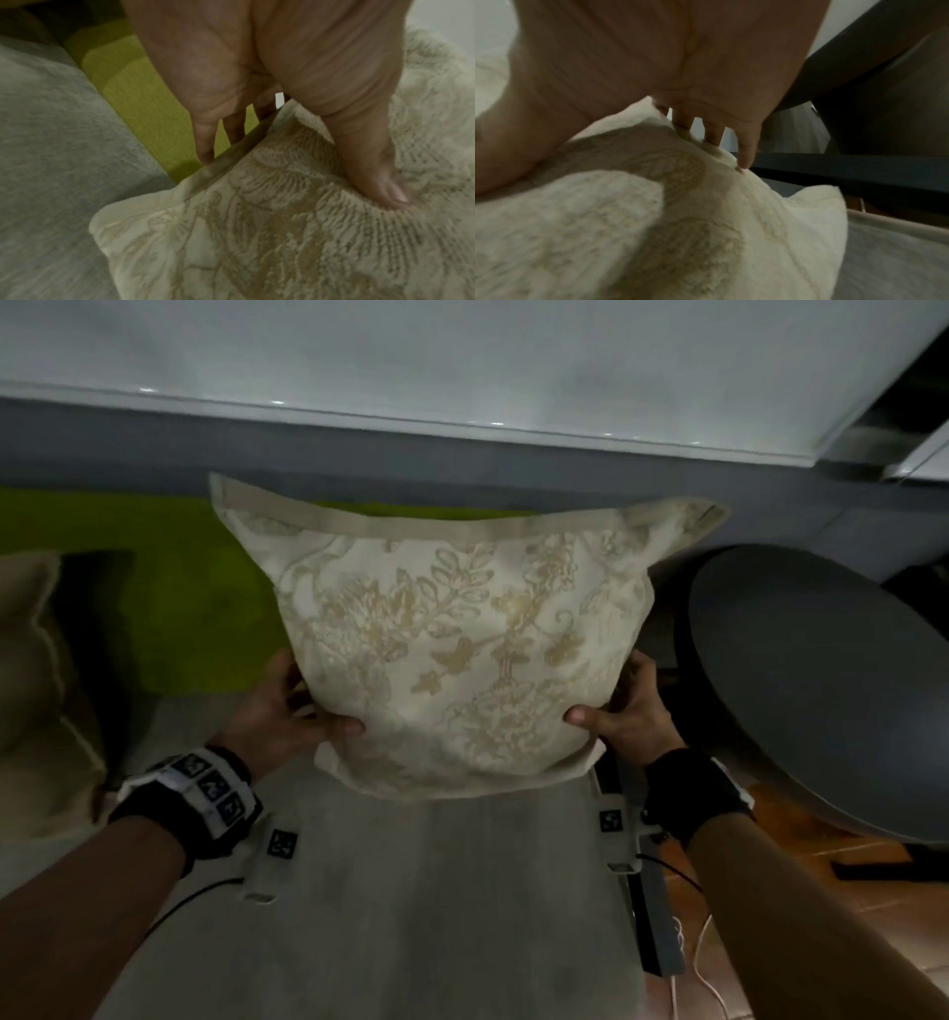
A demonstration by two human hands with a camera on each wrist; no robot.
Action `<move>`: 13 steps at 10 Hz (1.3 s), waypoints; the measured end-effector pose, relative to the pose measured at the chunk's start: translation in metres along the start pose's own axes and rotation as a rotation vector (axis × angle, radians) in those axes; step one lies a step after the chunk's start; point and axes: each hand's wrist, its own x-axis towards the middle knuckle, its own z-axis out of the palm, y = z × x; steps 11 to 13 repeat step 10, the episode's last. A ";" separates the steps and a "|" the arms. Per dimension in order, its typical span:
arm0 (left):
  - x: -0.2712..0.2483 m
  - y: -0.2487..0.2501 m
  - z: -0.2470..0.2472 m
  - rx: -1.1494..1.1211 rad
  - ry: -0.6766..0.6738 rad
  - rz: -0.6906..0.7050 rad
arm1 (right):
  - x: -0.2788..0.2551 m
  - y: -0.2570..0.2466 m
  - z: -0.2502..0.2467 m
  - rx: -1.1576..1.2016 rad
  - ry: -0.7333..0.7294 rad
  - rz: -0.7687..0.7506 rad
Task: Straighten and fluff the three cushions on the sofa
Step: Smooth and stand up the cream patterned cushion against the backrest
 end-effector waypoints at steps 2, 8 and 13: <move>0.019 -0.025 0.030 0.022 0.011 -0.038 | 0.025 0.042 -0.006 -0.096 -0.021 0.103; 0.034 -0.023 0.038 0.152 0.160 -0.109 | 0.052 0.036 -0.007 -0.290 -0.030 0.006; -0.029 0.024 0.018 0.314 0.116 -0.203 | -0.002 0.019 -0.006 -0.658 -0.061 -0.134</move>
